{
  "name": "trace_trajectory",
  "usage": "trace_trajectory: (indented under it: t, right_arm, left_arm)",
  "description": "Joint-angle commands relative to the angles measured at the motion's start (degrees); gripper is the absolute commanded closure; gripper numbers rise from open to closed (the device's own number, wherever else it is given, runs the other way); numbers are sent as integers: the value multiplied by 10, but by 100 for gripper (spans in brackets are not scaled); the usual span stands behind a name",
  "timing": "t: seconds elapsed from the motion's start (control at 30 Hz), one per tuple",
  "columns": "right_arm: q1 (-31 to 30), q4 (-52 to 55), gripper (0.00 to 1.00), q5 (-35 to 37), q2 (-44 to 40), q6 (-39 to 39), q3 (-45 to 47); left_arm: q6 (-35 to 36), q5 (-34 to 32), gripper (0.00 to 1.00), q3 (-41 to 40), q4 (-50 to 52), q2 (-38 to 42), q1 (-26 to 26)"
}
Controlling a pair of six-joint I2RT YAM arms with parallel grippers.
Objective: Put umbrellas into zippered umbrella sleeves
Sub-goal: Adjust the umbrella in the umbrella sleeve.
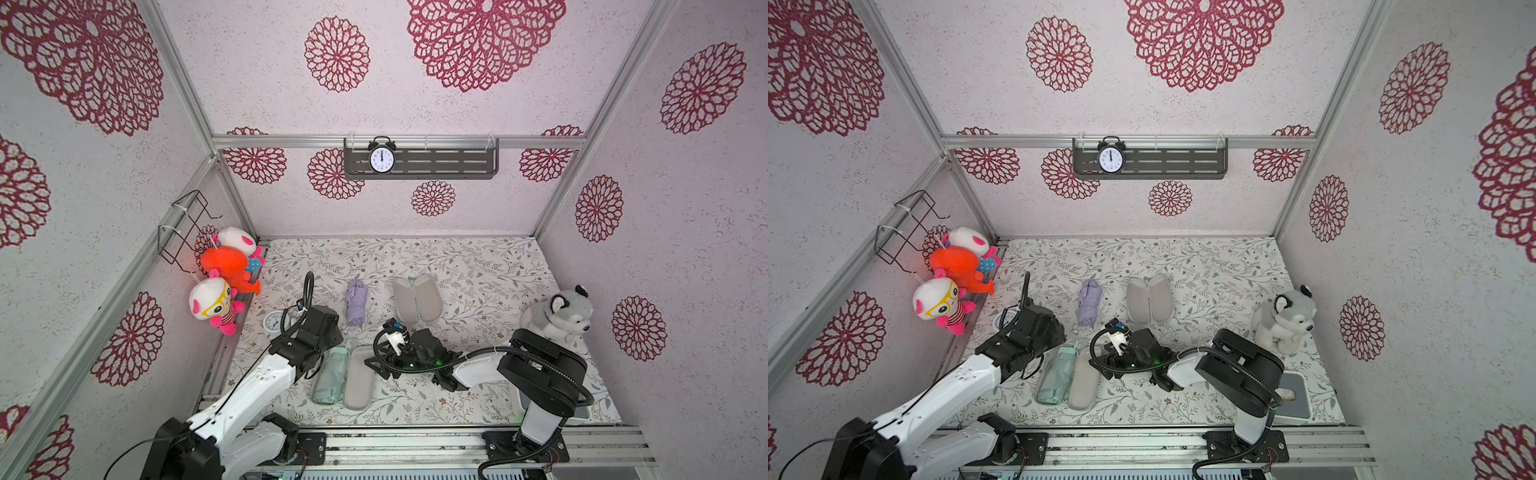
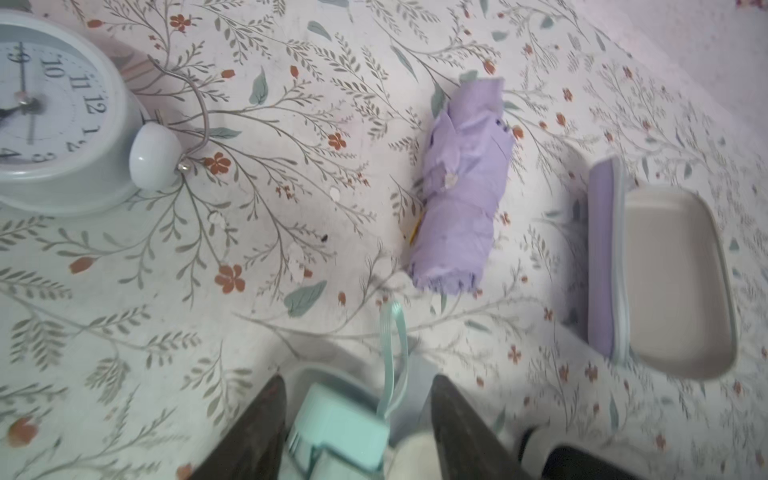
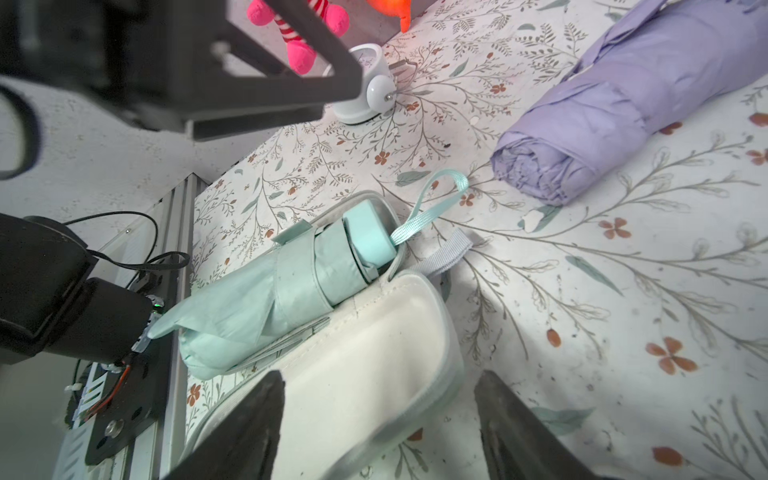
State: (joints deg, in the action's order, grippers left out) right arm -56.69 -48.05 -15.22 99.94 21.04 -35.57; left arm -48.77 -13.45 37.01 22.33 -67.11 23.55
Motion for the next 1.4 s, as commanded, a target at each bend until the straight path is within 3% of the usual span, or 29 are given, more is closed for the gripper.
trace_trajectory:
  t: [0.0,0.13,0.23,0.37,0.5,0.9,1.1,1.23,1.37]
  right_arm:
    - [1,16,25,15,-33,-8,3]
    - [1,11,25,13,-32,-10,2]
    - [0,12,25,8,-25,-8,-1]
    - [0,13,25,4,-15,-9,-5]
    - [0,20,25,7,-15,-13,-9]
    - [-3,38,25,-2,3,5,-24]
    - [-13,53,25,18,2,14,-29]
    - [-25,71,26,23,4,21,-37]
    - [-45,93,28,47,-17,33,-30]
  left_arm:
    - [42,90,46,25,-65,-75,-28]
    - [40,116,51,39,-118,-155,-21]
    - [37,118,53,31,-143,-162,-21]
    - [34,116,68,41,-121,-167,-19]
    - [45,86,68,41,-96,-167,-21]
    - [42,108,70,25,-136,-202,-21]
    - [39,101,83,10,-150,-196,-21]
    - [40,108,100,10,-151,-195,-21]
    - [40,99,100,6,-136,-167,-21]
